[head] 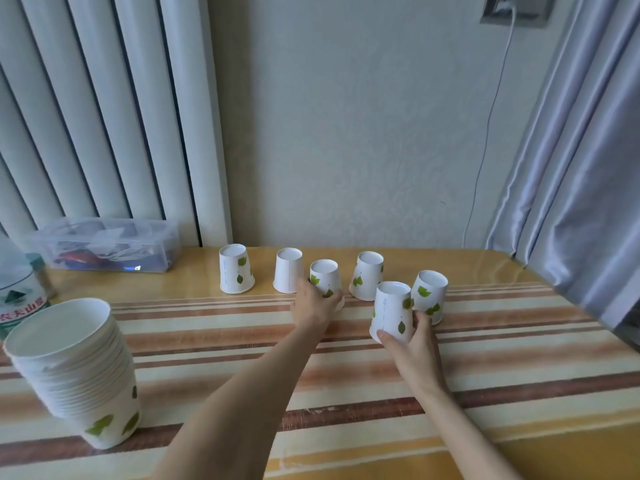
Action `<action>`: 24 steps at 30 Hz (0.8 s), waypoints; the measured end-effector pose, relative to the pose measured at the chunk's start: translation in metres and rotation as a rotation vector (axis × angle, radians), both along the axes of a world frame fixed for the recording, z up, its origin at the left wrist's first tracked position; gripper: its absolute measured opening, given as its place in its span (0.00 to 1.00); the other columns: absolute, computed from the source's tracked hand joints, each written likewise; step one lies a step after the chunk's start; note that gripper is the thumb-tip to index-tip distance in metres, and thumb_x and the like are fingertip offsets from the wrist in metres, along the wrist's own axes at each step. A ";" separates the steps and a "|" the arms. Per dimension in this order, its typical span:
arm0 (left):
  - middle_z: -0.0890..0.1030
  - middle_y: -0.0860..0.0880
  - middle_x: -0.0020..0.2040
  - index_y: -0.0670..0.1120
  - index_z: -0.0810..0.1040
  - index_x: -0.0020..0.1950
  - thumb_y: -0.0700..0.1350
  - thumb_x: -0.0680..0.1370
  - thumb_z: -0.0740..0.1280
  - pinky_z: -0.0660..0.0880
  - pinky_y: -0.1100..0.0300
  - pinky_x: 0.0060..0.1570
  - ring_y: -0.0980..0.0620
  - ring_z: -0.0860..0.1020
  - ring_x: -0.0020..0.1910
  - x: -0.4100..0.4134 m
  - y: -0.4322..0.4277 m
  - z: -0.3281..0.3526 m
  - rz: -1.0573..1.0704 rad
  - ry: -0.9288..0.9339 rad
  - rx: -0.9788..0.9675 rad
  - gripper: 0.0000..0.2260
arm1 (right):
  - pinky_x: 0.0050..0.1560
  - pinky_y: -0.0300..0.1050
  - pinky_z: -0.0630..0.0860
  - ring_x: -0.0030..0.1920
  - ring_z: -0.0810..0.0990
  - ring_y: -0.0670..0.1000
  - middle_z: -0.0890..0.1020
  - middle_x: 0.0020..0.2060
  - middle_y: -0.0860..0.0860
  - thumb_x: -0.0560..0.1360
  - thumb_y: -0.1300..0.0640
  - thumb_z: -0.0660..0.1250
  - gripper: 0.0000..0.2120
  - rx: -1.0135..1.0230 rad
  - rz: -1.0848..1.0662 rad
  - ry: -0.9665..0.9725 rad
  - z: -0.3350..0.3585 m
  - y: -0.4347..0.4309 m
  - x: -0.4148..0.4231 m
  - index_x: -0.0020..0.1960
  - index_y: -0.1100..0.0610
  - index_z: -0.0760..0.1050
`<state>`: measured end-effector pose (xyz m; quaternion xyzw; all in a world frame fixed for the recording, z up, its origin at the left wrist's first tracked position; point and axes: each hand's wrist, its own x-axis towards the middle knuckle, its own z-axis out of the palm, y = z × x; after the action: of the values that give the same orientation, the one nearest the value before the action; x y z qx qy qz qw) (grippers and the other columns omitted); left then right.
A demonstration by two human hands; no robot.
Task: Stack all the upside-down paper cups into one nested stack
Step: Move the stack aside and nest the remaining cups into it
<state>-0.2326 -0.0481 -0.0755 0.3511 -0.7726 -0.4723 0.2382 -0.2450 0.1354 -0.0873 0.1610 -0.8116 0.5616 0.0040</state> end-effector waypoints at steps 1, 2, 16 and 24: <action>0.77 0.45 0.53 0.45 0.63 0.56 0.51 0.68 0.72 0.73 0.49 0.53 0.43 0.76 0.54 0.011 0.003 0.003 -0.030 0.062 0.037 0.24 | 0.52 0.49 0.71 0.57 0.73 0.56 0.71 0.58 0.54 0.66 0.57 0.72 0.29 -0.024 0.022 0.029 0.005 0.001 0.005 0.63 0.53 0.64; 0.75 0.44 0.53 0.45 0.61 0.56 0.50 0.69 0.72 0.74 0.51 0.50 0.44 0.76 0.53 0.026 0.008 0.008 -0.077 0.118 0.072 0.24 | 0.51 0.47 0.70 0.57 0.72 0.54 0.69 0.58 0.54 0.67 0.57 0.72 0.27 -0.053 0.049 0.043 0.010 0.001 0.011 0.63 0.53 0.65; 0.76 0.50 0.56 0.56 0.69 0.58 0.58 0.64 0.72 0.76 0.56 0.51 0.53 0.76 0.54 0.316 0.009 0.105 0.096 0.297 -0.341 0.25 | 0.39 0.36 0.72 0.49 0.75 0.42 0.74 0.52 0.47 0.74 0.52 0.67 0.20 -0.379 0.446 -0.166 0.058 -0.061 0.147 0.60 0.52 0.60; 0.72 0.46 0.55 0.49 0.73 0.58 0.53 0.67 0.74 0.72 0.55 0.51 0.48 0.72 0.51 0.347 -0.052 0.189 0.228 0.118 -0.594 0.23 | 0.43 0.41 0.72 0.56 0.76 0.52 0.74 0.56 0.47 0.69 0.45 0.67 0.25 -0.414 0.520 -0.158 0.079 -0.089 0.175 0.62 0.48 0.62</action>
<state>0.1139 -0.1003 0.1137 0.3225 -0.8173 -0.2158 0.4258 -0.0703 0.0464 -0.0086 0.3144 -0.6100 0.7073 -0.1697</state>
